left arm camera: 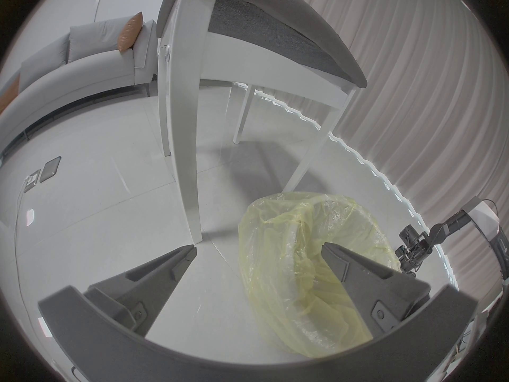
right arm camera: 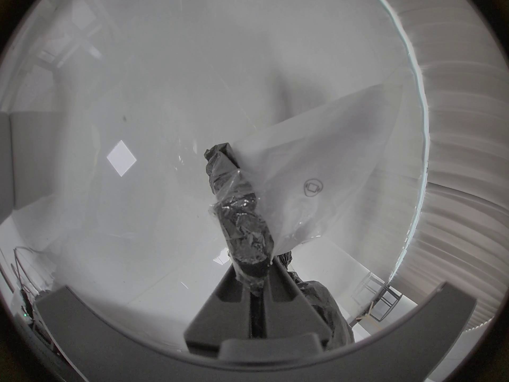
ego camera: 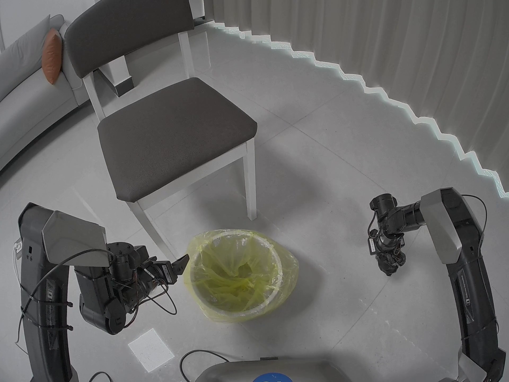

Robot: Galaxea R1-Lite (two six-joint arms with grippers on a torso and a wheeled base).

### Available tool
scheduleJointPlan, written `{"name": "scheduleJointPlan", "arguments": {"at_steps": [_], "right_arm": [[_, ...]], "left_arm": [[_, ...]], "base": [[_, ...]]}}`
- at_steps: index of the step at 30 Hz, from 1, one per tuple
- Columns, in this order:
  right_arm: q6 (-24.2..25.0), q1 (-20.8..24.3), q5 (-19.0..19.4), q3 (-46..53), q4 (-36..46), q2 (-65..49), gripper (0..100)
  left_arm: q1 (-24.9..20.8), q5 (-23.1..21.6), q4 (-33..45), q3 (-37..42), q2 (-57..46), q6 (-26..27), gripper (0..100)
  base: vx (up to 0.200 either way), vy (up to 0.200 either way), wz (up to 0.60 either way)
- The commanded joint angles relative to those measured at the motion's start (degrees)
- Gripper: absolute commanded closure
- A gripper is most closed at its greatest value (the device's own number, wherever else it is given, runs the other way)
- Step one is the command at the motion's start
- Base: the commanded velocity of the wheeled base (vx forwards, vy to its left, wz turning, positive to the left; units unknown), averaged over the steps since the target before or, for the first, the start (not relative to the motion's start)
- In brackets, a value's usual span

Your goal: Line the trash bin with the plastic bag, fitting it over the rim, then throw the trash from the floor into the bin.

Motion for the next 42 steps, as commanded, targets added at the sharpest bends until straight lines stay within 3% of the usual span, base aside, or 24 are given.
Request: {"name": "scheduleJointPlan", "arguments": {"at_steps": [1, 16, 30, 42], "right_arm": [[-0.2, 0.8, 0.4, 4.8, -1.6, -6.4, 100], [-2.7, 2.3, 2.3, 24.7, -10.9, -22.9, 100], [-3.3, 2.4, 2.4, 37.0, -18.3, -30.1, 100], [-3.4, 6.7, 2.3, 45.5, -21.8, -39.7, 100]], "left_arm": [[-0.1, -0.1, -0.8, 0.8, -2.4, -0.1, 0], [-4.7, 0.2, -0.8, 3.1, -6.5, 0.0, 0], [-5.3, 0.6, -0.8, 3.4, -7.2, 0.2, 0], [-6.2, 0.5, -0.7, 3.5, -9.0, 0.2, 0]], "base": [[0.000, 0.000, 0.00], [0.000, 0.000, 0.00], [0.000, 0.000, 0.00], [0.000, 0.000, 0.00]]}}
